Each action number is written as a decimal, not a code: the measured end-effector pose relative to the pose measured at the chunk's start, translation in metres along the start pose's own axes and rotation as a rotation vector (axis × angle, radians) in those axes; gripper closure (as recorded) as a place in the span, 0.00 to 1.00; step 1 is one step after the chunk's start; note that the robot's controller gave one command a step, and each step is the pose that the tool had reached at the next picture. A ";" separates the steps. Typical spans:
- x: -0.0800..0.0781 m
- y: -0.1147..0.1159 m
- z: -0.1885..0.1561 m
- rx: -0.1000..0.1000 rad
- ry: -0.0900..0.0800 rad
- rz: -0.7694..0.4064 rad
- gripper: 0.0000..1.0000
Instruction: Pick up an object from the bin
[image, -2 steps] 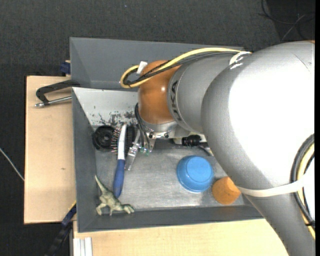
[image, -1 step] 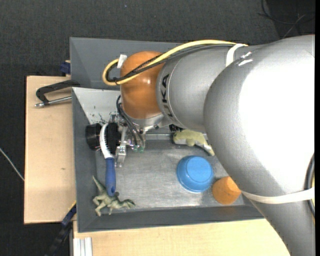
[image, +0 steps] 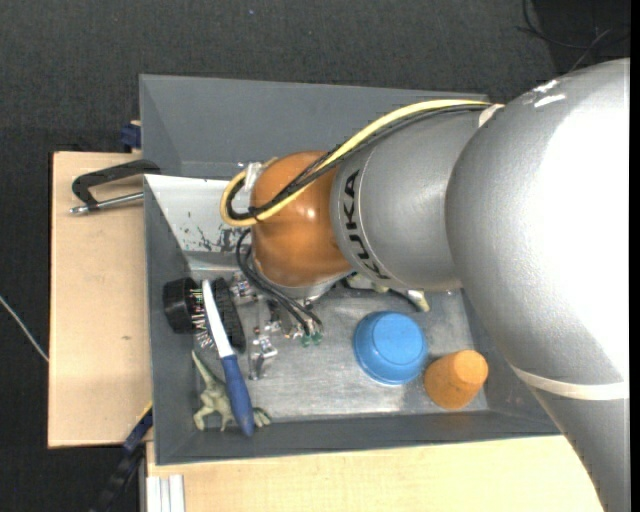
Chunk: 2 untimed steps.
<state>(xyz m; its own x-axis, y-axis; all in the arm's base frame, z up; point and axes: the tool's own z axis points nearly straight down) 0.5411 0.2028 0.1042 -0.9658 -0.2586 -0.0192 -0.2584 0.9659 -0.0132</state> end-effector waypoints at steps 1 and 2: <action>0.004 -0.002 -0.003 0.003 -0.019 -0.209 0.00; -0.048 0.007 -0.104 -0.015 -0.001 -0.270 0.00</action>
Offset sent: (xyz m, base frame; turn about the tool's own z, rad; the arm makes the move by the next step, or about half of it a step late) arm -0.0412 0.0034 -0.0064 -0.3761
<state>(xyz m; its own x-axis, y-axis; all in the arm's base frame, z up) 0.5831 0.2230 0.2085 -0.8617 -0.5071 -0.0182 -0.5071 0.8619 -0.0027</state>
